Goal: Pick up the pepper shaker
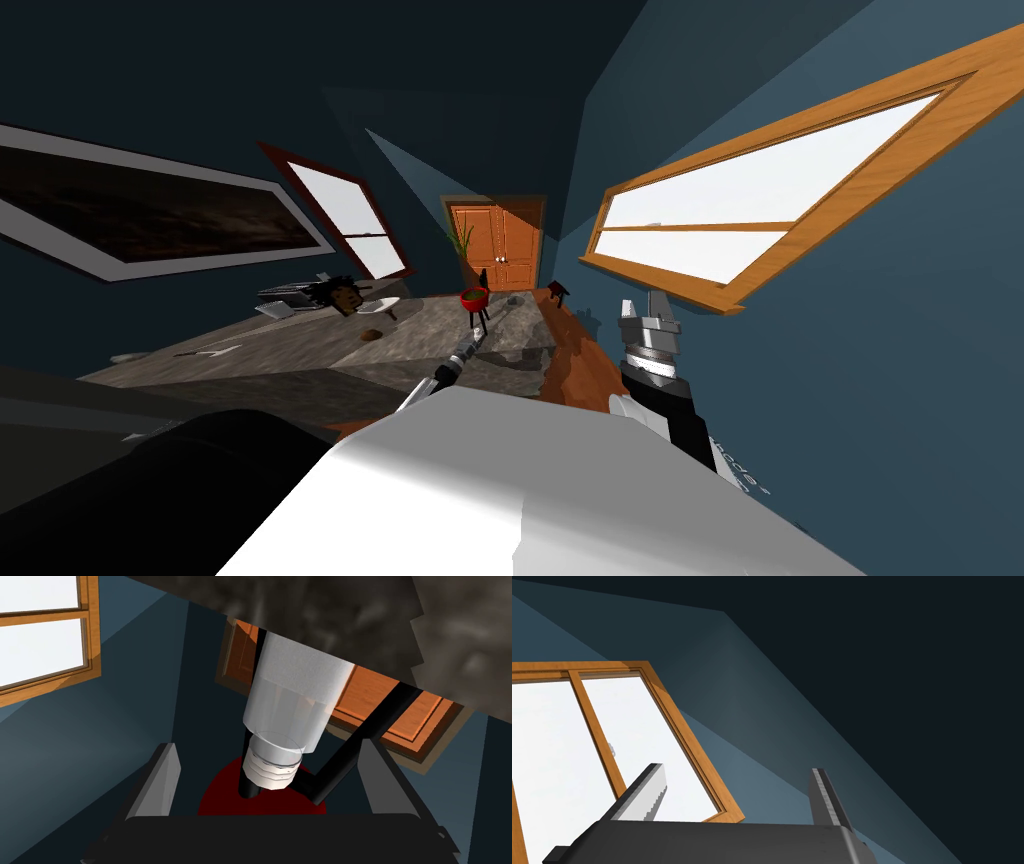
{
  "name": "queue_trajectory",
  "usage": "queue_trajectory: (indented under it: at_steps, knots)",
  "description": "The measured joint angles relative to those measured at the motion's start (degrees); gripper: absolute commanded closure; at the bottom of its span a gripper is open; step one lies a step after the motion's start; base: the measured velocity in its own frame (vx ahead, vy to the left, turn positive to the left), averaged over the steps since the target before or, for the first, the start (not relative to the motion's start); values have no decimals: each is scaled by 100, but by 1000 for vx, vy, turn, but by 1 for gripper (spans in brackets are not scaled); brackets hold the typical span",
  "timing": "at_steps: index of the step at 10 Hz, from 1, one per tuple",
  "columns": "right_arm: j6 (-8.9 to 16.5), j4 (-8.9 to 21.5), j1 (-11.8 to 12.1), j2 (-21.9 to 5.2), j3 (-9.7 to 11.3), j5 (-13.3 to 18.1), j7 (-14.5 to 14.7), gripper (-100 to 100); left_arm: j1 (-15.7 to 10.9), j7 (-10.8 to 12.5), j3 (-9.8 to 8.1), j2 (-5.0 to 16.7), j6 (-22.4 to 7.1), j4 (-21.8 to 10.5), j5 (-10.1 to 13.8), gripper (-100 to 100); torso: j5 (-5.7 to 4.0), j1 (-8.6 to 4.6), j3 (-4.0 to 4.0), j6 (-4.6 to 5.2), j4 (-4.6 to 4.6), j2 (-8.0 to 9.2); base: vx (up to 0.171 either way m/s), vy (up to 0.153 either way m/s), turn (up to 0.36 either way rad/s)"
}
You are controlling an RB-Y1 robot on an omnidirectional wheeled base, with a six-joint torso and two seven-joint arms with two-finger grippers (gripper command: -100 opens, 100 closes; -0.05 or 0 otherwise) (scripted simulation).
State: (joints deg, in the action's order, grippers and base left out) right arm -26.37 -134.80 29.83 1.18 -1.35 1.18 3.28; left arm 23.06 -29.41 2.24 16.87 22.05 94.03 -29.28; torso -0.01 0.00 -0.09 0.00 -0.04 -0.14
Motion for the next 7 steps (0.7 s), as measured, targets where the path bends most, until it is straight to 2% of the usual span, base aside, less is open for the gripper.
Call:
queue_trajectory:
  at_steps: [1, 7]
  knots:
    - [0, 0, 0, 0, 0, 0, 0, 0, 0, 2, 0, -1, 0, 2, 1, -100, 0, 1, 6, 0, 2, 9, -69, 4, 70]
    - [0, 0, -1, 0, 0, 0, 0, 0, -966, -96, -137, -134, 191, -1081, -82, -100, 1, 2, 17, 1, 7, 29, -58, 3, 35]
